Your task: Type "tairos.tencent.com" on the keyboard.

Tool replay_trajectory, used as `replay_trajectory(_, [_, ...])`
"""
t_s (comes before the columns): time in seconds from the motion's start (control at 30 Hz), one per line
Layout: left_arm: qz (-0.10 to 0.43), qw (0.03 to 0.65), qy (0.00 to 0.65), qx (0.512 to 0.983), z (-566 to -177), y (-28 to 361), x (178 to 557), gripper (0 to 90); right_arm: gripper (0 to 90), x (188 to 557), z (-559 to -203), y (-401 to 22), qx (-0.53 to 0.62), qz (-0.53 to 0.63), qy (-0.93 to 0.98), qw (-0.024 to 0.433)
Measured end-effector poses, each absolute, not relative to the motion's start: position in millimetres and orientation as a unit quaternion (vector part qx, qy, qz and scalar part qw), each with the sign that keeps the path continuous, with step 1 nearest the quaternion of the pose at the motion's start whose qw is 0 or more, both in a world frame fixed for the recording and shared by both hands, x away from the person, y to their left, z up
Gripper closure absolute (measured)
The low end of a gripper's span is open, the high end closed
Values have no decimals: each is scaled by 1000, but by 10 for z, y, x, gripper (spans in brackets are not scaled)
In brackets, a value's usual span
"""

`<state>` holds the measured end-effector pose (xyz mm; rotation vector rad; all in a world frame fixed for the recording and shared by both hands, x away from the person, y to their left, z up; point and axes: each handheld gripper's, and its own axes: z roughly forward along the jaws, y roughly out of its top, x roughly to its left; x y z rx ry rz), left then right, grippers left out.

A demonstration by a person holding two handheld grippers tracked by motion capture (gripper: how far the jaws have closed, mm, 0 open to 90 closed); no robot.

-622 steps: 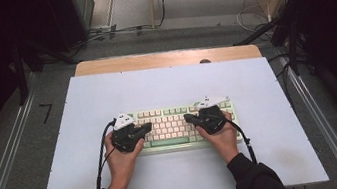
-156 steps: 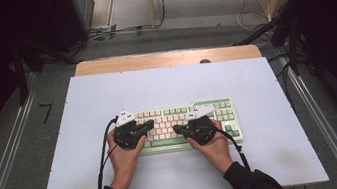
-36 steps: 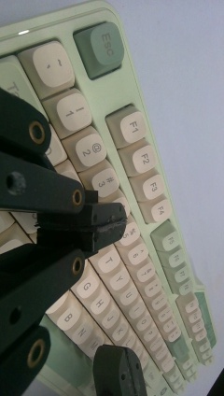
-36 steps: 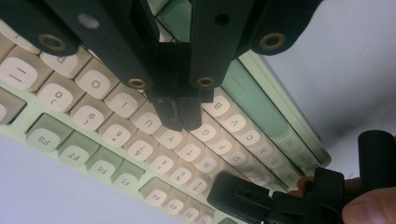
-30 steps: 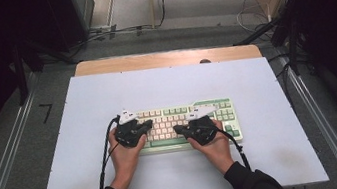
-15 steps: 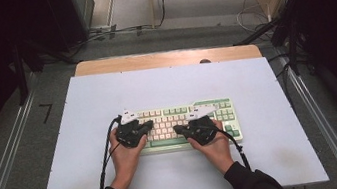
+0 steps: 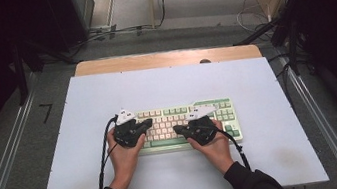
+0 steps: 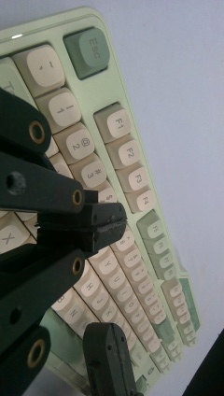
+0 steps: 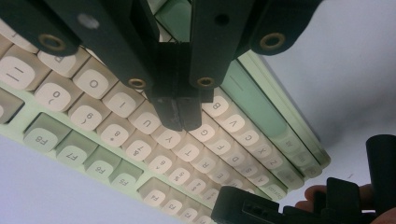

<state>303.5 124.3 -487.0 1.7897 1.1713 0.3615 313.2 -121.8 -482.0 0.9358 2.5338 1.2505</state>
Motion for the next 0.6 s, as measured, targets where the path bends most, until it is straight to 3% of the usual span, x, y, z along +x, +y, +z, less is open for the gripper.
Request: replay_trajectory(0.6, [145,470,474,730,-4858,1231,3018,900,876,3124,-4826,-1200,311,418,850,81])
